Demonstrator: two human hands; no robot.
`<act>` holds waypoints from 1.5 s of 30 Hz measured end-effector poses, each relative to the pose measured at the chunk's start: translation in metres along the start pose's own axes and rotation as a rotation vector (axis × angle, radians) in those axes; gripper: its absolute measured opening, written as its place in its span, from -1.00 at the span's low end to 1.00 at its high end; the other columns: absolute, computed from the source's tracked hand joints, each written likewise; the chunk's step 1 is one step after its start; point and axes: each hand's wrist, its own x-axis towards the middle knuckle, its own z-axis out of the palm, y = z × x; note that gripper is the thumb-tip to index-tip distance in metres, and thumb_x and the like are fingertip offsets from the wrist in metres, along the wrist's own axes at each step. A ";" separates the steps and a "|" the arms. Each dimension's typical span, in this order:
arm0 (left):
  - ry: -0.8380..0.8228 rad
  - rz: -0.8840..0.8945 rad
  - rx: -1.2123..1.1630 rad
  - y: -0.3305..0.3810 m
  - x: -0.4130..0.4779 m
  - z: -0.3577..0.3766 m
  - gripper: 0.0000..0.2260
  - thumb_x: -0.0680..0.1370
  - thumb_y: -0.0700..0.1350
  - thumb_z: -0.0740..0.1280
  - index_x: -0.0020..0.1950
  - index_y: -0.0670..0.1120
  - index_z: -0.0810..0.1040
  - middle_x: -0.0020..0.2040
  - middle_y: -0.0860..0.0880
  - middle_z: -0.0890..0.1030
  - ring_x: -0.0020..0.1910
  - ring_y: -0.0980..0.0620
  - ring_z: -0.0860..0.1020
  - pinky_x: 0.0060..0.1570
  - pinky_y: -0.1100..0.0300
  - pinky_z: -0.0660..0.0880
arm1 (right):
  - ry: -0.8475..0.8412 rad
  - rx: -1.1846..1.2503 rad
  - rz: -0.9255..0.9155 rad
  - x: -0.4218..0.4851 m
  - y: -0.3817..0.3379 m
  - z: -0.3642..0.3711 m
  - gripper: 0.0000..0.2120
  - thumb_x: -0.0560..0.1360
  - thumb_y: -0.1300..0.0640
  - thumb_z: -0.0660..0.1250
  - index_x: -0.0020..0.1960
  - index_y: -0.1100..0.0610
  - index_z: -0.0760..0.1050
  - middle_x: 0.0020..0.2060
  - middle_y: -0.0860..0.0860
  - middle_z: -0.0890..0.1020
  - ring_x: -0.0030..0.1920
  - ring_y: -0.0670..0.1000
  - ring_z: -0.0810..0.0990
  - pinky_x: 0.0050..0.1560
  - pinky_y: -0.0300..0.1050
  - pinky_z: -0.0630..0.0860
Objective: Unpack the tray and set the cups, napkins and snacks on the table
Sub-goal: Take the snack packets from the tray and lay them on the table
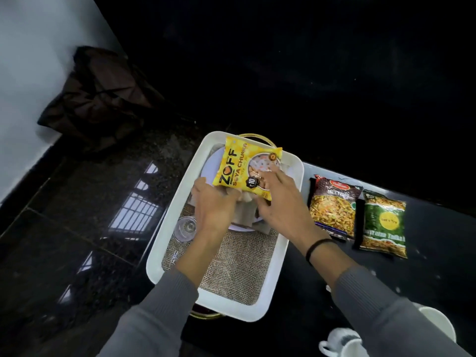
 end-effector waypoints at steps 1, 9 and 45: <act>0.013 -0.027 0.029 0.000 0.008 0.001 -0.32 0.45 0.02 0.51 0.42 -0.21 0.29 0.31 -0.13 0.39 0.20 -0.14 0.49 0.00 0.07 0.40 | -0.043 -0.033 -0.014 0.004 -0.001 0.003 -0.44 0.60 0.13 0.32 0.57 0.10 0.28 0.61 0.06 0.23 0.60 0.11 0.15 0.52 0.12 0.28; -0.191 -0.033 -0.091 -0.003 0.041 0.002 -0.72 0.51 0.12 0.46 -0.02 -0.09 0.66 -0.37 0.09 0.61 -0.29 0.08 0.58 -0.15 0.02 0.63 | -0.170 0.037 -0.011 0.007 0.002 0.007 -0.40 0.60 0.15 0.29 0.61 0.03 0.20 0.60 0.02 0.25 0.59 0.07 0.21 0.51 0.13 0.29; -0.544 0.480 -0.409 0.079 -0.107 0.025 -0.86 0.53 0.06 0.44 0.04 0.07 0.69 -0.03 0.07 0.76 0.00 0.12 0.71 -0.02 0.27 0.61 | 0.061 1.076 0.163 -0.120 0.089 -0.084 -0.60 0.25 -0.07 0.63 0.08 -0.13 0.70 0.04 -0.10 0.78 0.08 -0.12 0.74 0.05 -0.20 0.61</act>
